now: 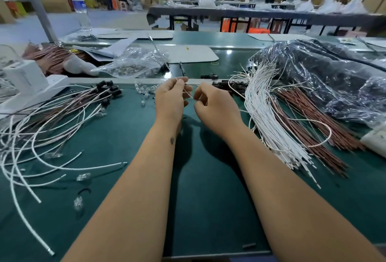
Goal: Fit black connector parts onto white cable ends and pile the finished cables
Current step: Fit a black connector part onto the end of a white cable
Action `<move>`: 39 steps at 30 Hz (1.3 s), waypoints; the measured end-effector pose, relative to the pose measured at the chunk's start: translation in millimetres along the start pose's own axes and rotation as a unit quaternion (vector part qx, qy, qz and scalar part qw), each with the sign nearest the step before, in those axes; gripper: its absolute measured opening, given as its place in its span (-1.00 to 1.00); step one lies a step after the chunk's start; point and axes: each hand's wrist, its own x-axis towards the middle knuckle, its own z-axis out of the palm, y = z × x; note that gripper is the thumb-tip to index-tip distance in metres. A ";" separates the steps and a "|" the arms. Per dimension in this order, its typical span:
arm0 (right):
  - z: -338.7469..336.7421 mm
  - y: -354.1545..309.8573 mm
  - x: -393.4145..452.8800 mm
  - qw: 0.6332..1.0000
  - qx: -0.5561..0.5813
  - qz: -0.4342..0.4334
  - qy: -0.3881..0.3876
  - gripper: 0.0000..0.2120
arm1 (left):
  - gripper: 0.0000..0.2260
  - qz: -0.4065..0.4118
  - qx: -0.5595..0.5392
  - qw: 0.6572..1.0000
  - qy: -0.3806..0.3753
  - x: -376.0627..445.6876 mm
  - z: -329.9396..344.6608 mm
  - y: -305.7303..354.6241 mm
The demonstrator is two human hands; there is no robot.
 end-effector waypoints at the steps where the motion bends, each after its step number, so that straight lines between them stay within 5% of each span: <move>1: -0.2 -0.1 0.0 1.000 -0.014 0.005 -0.010 -0.93 | -0.79 0.004 0.005 1.000 0.000 0.7 -1.8 -0.3; 7: -6.5 3.6 2.4 0.996 -0.079 0.016 -0.046 -0.82 | -0.80 0.044 0.027 0.997 0.054 2.5 -2.0 2.9; 9: -7.5 1.1 3.6 0.998 -0.005 0.031 -0.051 -0.81 | -0.80 0.053 0.030 0.996 0.059 1.2 -2.3 3.5; 11: -7.7 -3.2 5.9 0.978 0.194 0.060 -0.055 -0.78 | -0.76 0.045 0.001 0.999 0.030 -0.7 -3.0 4.5; 13: -12.0 -4.0 9.7 0.894 0.439 0.085 -0.040 -0.75 | -0.67 0.001 -0.059 0.998 -0.031 -2.0 0.8 5.7; 15: -19.7 -2.0 13.7 0.765 0.635 0.105 -0.015 -0.74 | -0.63 -0.055 -0.071 0.990 -0.105 -4.0 10.5 6.4; 18: -29.5 7.7 17.2 0.611 0.780 0.128 0.040 -0.70 | -0.77 -0.084 -0.001 0.974 -0.208 -14.9 26.8 2.9; 24: -39.1 19.8 18.6 0.521 0.827 0.166 0.130 -0.69 | -0.81 -0.049 0.111 0.936 -0.330 -30.2 32.8 -1.4; 26: -42.3 24.5 17.9 0.525 0.818 0.177 0.156 -0.70 | -0.80 -0.038 0.143 0.937 -0.318 -27.2 29.1 0.7; 31: -45.8 36.5 16.6 0.608 0.733 0.222 0.208 -0.72 | -0.74 -0.033 0.119 0.958 -0.260 -17.4 14.4 5.4; 36: -38.2 29.1 16.8 0.786 0.567 0.215 0.123 -0.72 | -0.87 -0.059 0.100 0.957 -0.266 -22.3 19.5 4.9; 39: -33.4 23.0 15.9 0.790 0.569 0.207 0.093 -0.70 | -0.88 -0.049 0.134 0.951 -0.275 -26.5 22.5 3.7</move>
